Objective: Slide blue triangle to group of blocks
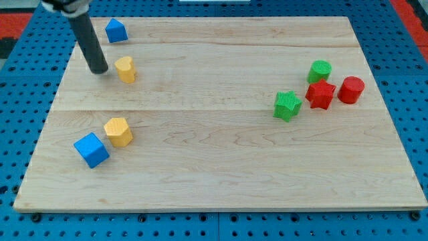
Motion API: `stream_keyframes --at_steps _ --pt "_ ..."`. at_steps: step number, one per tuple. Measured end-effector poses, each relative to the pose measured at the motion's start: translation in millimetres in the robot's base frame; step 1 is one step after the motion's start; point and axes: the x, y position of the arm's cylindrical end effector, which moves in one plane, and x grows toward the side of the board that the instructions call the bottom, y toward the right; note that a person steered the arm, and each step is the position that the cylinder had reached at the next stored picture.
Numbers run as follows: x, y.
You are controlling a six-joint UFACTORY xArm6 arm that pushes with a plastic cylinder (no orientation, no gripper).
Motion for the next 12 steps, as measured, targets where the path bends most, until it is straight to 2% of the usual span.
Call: stream_keyframes --at_steps 1,2,3,4,5,6,7,8,9,10,11,12 --pt "-28 43" --pt "64 54" --pt "139 26" --pt "114 26" --pt "10 84" --pt "-80 66" --pt "-129 12" --pt "-115 -35" --pt "-62 -37" --pt "-32 -24" --pt "-76 -61" --pt "-119 -45"
